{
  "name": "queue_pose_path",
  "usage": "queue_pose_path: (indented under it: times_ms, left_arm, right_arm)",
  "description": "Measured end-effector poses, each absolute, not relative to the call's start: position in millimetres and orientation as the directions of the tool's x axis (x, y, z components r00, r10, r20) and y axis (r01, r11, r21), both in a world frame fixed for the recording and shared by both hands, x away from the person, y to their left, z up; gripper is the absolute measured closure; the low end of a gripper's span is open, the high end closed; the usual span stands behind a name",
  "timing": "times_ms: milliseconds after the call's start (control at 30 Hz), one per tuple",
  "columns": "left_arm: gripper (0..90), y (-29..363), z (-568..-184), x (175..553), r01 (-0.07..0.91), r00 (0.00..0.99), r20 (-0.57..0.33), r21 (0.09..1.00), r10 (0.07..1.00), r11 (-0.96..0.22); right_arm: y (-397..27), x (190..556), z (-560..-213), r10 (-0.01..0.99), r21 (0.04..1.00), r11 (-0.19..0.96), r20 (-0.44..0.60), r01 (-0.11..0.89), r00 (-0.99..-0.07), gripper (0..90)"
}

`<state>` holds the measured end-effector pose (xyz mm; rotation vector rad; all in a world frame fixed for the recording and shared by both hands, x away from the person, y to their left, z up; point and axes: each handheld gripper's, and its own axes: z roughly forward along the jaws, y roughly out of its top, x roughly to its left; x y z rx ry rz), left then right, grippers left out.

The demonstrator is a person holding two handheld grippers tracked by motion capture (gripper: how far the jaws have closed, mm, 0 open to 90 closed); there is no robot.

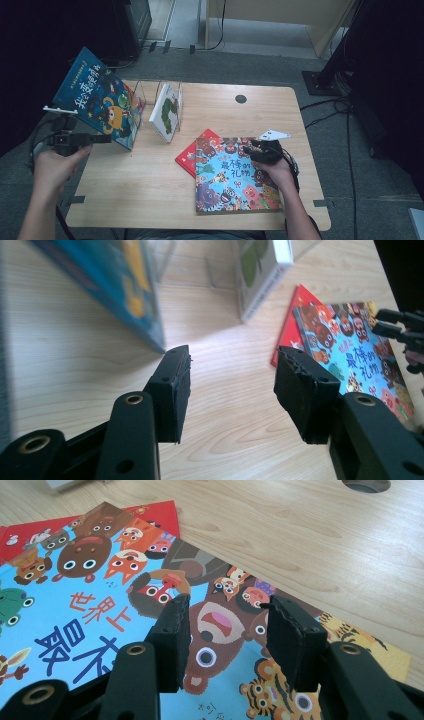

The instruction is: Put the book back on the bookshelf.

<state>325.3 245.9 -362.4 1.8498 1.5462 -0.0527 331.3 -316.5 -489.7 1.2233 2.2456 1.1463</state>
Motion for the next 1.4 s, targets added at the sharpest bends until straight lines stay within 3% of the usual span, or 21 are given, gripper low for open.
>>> queue_pose_path:
  times_ms: [567, 1033, 1233, 1400]
  left_arm:
    - [48.0, 171, -403, 341, 0.863, 0.398, -0.459, 0.482, 0.794, -0.153]
    - [49.1, 115, -434, 353, 0.841, 0.492, -0.447, 0.468, 0.747, -0.273]
    - [56.9, 102, -444, 355, 0.828, 0.517, -0.442, 0.476, 0.733, -0.297]
    - [69.5, 95, -448, 355, 0.806, 0.547, -0.419, 0.498, 0.725, -0.321]
  right_arm:
    - [-320, 315, -497, 0.813, 0.764, 0.312, 0.093, 0.564, -0.575, 52.8]
    - [-346, 298, -502, 0.859, 0.764, 0.247, 0.112, 0.596, -0.5, 53.9]
    - [-360, 291, -503, 0.883, 0.771, 0.225, 0.097, 0.595, -0.459, 56.8]
    - [-372, 284, -503, 0.903, 0.771, 0.197, 0.098, 0.605, -0.419, 66.2]
